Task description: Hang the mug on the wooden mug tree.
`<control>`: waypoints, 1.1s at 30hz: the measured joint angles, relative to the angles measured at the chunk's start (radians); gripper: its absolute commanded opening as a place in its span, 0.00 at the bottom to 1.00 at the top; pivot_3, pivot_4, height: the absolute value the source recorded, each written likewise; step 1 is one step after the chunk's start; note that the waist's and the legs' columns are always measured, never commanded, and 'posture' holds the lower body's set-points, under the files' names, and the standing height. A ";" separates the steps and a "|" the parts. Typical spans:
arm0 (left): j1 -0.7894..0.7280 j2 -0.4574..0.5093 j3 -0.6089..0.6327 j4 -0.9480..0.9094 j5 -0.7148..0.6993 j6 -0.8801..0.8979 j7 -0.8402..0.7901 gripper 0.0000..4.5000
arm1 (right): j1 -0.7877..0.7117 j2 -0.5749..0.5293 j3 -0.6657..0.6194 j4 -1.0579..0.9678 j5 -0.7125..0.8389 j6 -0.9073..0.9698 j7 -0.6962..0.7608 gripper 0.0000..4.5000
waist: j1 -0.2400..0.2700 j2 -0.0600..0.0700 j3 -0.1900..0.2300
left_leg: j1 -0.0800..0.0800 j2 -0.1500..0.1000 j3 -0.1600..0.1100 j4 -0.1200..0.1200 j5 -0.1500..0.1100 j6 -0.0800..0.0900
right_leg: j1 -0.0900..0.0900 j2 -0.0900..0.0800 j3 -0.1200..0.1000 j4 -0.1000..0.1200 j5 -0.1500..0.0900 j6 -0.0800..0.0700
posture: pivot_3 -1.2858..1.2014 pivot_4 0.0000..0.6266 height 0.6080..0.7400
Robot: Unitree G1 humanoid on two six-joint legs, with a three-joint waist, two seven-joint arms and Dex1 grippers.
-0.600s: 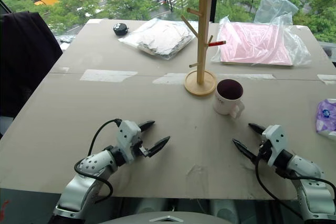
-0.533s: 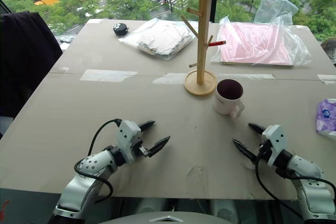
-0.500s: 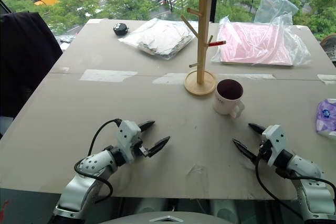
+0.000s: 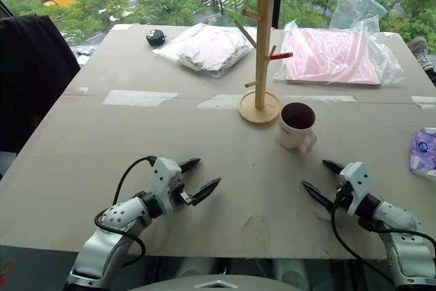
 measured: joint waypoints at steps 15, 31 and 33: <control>-0.376 0.044 -0.145 -0.025 -0.139 0.193 -0.248 1.00 | -0.062 0.192 -0.008 -0.158 0.011 0.144 -0.300 1.00 | -0.001 0.002 0.001 | -0.005 -0.001 -0.001 0.001 0.000 0.000 | -0.004 0.002 0.000 0.000 0.000 0.000 | 0.52 0.24 1.00; -0.473 0.071 -0.177 0.013 -0.136 0.196 -0.368 1.00 | -0.087 0.241 0.025 -0.127 -0.018 0.127 -0.343 0.52 | -0.002 0.002 0.002 | -0.004 -0.001 0.000 0.001 0.000 0.000 | -0.004 0.003 0.001 0.001 0.000 0.001 | 0.52 0.24 1.00; -0.473 0.071 -0.177 0.019 -0.135 0.190 -0.376 1.00 | -0.092 0.245 0.028 -0.113 -0.018 0.124 -0.339 0.30 | -0.002 0.002 0.002 | -0.004 -0.001 -0.001 0.001 0.000 0.000 | -0.004 0.003 0.001 0.001 0.000 0.001 | 0.52 0.24 1.00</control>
